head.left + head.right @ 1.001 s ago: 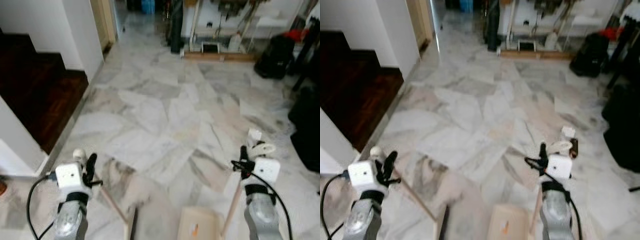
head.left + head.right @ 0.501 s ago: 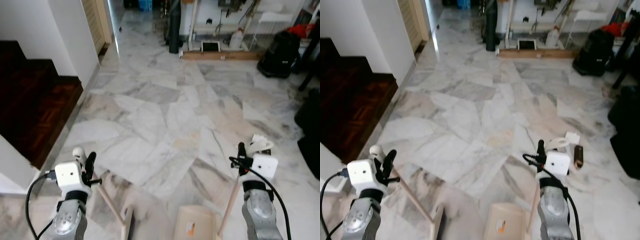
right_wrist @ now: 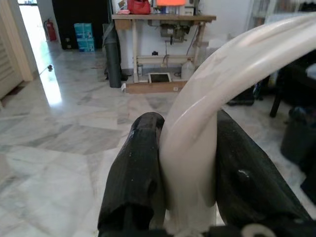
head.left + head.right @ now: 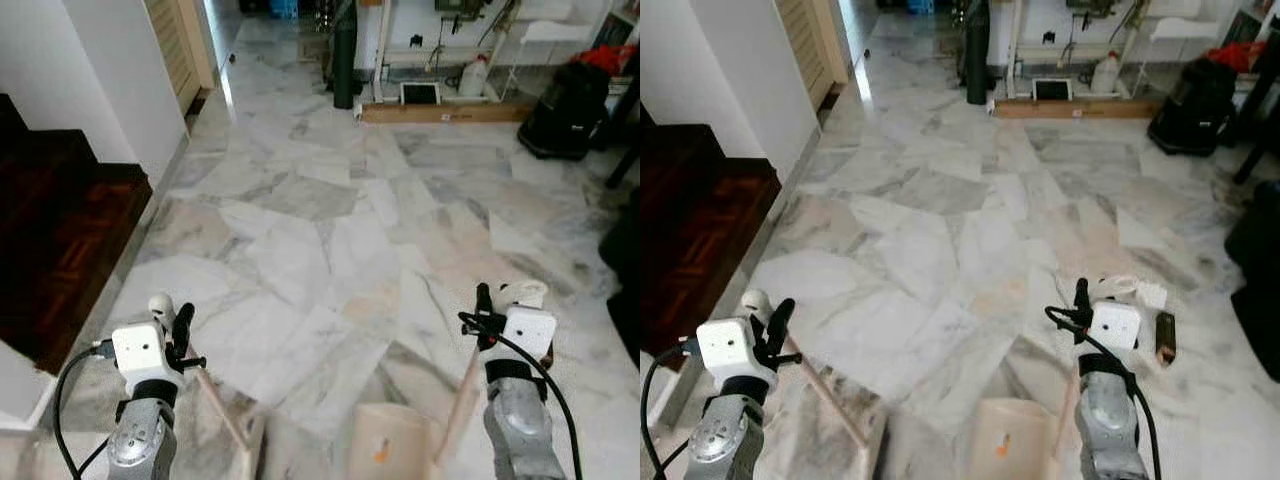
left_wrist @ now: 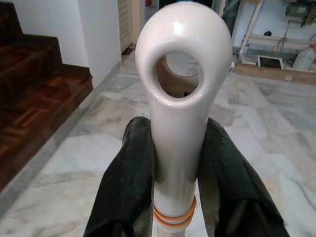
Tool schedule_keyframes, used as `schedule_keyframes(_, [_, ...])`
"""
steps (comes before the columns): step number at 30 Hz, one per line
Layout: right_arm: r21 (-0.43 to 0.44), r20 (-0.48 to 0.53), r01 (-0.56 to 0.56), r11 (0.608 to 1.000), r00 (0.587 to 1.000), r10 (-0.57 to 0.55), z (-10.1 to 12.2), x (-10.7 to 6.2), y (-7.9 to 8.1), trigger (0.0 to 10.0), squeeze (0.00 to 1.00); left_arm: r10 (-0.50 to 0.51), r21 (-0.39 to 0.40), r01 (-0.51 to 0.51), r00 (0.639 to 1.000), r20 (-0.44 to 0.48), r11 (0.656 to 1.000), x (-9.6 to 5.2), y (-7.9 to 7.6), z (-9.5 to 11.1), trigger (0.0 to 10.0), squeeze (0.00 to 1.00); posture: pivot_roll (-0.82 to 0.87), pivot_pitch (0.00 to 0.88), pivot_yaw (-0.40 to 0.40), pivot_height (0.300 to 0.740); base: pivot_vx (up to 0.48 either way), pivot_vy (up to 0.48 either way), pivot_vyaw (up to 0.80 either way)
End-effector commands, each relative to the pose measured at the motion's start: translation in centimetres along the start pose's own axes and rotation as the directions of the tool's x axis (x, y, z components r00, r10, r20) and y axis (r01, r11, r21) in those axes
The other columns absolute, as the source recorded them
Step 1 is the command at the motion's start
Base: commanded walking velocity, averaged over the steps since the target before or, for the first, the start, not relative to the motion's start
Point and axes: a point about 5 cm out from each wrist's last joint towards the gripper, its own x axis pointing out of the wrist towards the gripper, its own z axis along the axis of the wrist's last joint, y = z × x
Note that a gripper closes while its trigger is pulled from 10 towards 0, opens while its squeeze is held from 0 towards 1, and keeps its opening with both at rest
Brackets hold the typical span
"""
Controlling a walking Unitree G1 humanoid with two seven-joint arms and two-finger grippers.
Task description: Sweep floor
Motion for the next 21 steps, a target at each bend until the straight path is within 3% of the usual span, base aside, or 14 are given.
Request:
schedule_keyframes(1, [0.021,0.033,-0.018,1.0,0.999,0.017,0.69,0.34,0.85,10.0,0.0,0.011,0.02,-0.011,1.0,0.017,1.0,0.03,0.56,0.48,10.0,0.0,-0.04,0.099,0.021,0.74,0.416,0.0,0.0])
schedule_keyframes(21, [0.025,0.039,-0.052,0.998,0.998,0.051,0.82,0.33,1.64,10.0,0.0,0.019,0.022,-0.019,1.0,0.02,1.0,0.03,0.69,0.56,10.0,0.0,-0.03,0.106,0.017,0.74,0.414,0.0,0.0])
